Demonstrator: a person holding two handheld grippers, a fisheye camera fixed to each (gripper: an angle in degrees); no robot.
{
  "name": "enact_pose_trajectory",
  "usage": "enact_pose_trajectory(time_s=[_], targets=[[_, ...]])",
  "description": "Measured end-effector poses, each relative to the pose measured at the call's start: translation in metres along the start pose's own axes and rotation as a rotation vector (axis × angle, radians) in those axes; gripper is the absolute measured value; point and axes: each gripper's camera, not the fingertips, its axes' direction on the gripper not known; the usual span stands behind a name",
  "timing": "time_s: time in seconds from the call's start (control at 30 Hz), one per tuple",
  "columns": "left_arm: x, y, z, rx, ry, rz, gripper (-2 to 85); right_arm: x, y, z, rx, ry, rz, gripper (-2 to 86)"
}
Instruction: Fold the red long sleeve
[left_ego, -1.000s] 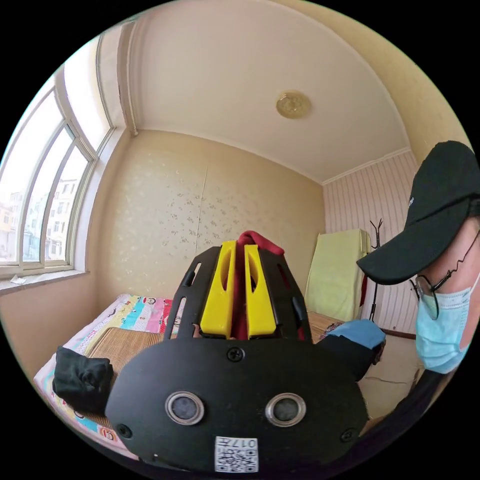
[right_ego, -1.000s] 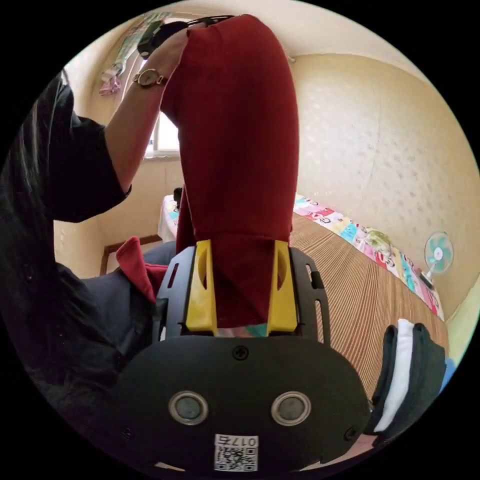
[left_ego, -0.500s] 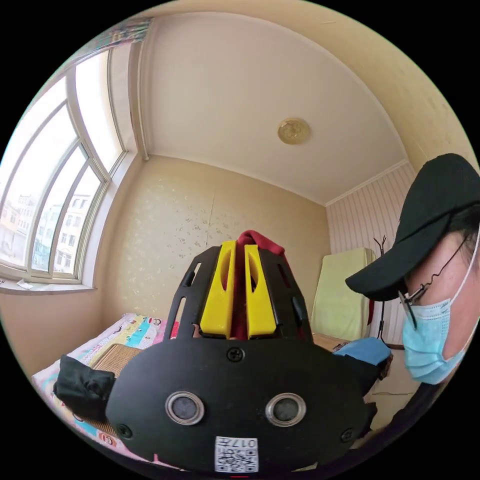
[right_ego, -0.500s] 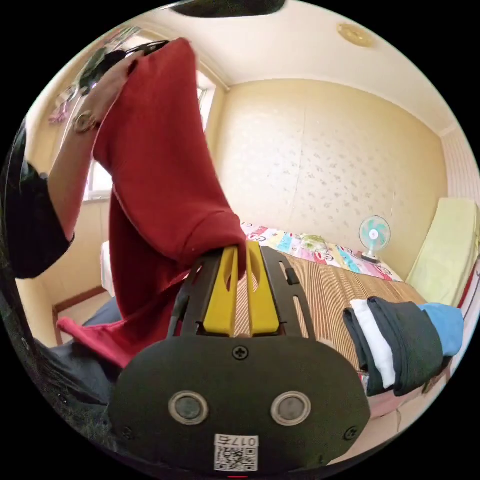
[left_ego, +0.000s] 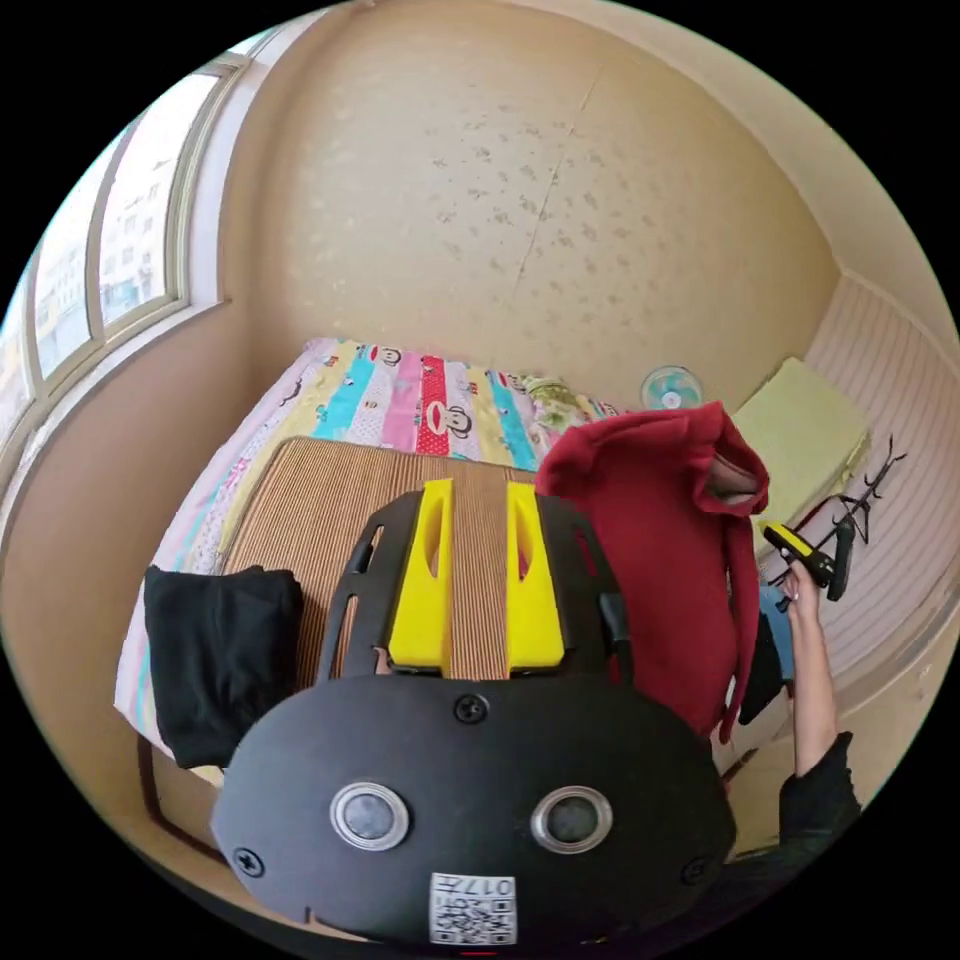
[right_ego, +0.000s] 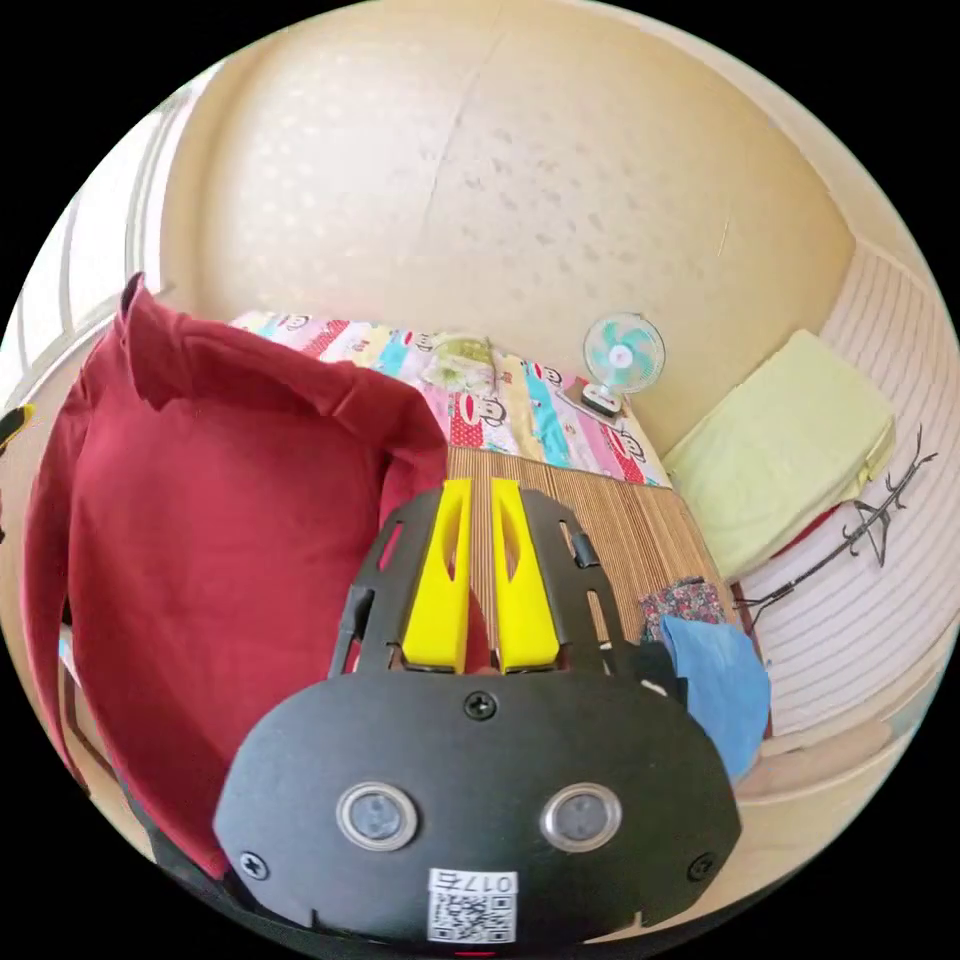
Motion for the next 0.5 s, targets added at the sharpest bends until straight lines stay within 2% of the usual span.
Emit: enact_pose_trajectory(time_s=[0.03, 0.1, 0.2, 0.27, 0.33, 0.37, 0.4, 0.47, 0.5], targets=[[-0.011, 0.023, 0.025, -0.01, 0.125, -0.01, 8.4, -0.007, 0.012, 0.003, 0.024, -0.018, -0.025, 5.4], [-0.014, 0.06, 0.066, -0.089, 0.247, -0.005, 8.9, -0.035, 0.067, 0.024, 0.025, -0.129, -0.114, 5.6], [0.013, 0.126, 0.128, -0.259, 0.224, 0.102, 11.0, -0.068, 0.133, 0.075, -0.111, -0.295, -0.185, 6.8], [0.038, 0.165, 0.163, -0.368, 0.156, 0.211, 11.8, -0.087, 0.167, 0.102, -0.199, -0.373, -0.187, 7.2], [0.059, 0.213, 0.212, -0.612, -0.061, 0.329, 11.1, -0.106, 0.196, 0.116, -0.248, -0.479, -0.211, 6.7], [0.059, 0.224, 0.221, -0.663, -0.125, 0.353, 10.7, -0.119, 0.212, 0.118, -0.262, -0.542, -0.236, 5.4], [0.058, 0.232, 0.213, -0.56, -0.126, 0.417, 7.4, -0.128, 0.226, 0.111, -0.207, -0.527, -0.206, 3.3], [0.039, 0.223, 0.211, -0.542, -0.266, 0.406, 4.6, -0.137, 0.242, 0.09, -0.083, -0.51, -0.207, 1.9], [0.021, 0.207, 0.211, -0.553, -0.369, 0.361, 3.9, -0.143, 0.248, 0.079, -0.037, -0.585, -0.192, 1.4]])
